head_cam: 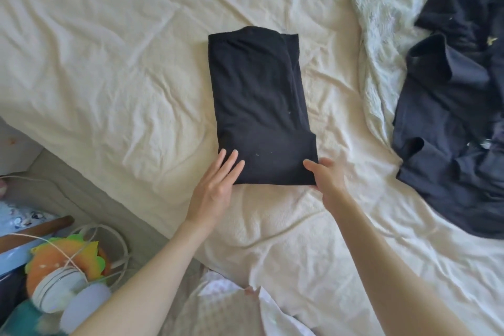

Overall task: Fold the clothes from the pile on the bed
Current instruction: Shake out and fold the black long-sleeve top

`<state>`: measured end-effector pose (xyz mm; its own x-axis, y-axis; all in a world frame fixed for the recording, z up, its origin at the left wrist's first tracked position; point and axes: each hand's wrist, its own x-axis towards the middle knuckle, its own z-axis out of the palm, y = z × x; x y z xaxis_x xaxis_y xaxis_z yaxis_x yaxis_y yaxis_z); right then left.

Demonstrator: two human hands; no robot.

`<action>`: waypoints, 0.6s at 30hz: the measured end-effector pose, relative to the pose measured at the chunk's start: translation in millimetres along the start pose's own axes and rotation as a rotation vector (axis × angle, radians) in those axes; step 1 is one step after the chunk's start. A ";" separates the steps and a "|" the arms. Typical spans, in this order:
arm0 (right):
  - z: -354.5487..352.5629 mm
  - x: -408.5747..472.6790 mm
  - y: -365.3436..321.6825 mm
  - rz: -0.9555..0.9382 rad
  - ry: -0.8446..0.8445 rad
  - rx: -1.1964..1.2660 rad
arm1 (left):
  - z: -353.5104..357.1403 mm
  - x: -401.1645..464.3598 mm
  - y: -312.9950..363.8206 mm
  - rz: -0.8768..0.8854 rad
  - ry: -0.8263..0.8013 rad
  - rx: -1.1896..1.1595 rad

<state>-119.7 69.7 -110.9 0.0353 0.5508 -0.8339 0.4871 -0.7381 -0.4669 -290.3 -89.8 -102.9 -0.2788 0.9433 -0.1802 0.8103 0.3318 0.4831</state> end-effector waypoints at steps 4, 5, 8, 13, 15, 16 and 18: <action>9.6 10.5 3.2 -0.040 0.092 -0.085 | 6.6 3.6 -6.0 -0.001 -0.115 0.161; 12.2 11.8 2.1 -0.062 0.103 -0.100 | 7.0 4.8 -8.1 0.009 -0.134 0.206; 14.1 16.5 1.9 -0.036 0.054 -0.086 | 4.8 8.6 -11.6 0.025 -0.149 0.263; 7.3 15.9 -0.3 0.132 -0.100 0.147 | -2.6 17.1 -13.8 0.105 -0.039 0.143; 4.0 9.4 -1.6 0.147 -0.107 0.184 | -8.0 16.2 -13.5 0.082 -0.010 0.048; 1.9 4.6 -1.6 0.151 -0.116 0.182 | -11.2 14.1 -13.3 0.058 -0.014 0.006; -3.0 -7.6 -1.4 0.164 -0.125 0.150 | -17.8 5.7 -12.6 0.036 -0.050 -0.051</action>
<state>-118.1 67.7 -103.1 -0.0092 0.3738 -0.9275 0.3481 -0.8683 -0.3534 -311.3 -88.4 -94.8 -0.2229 0.9532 -0.2045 0.7917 0.2993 0.5325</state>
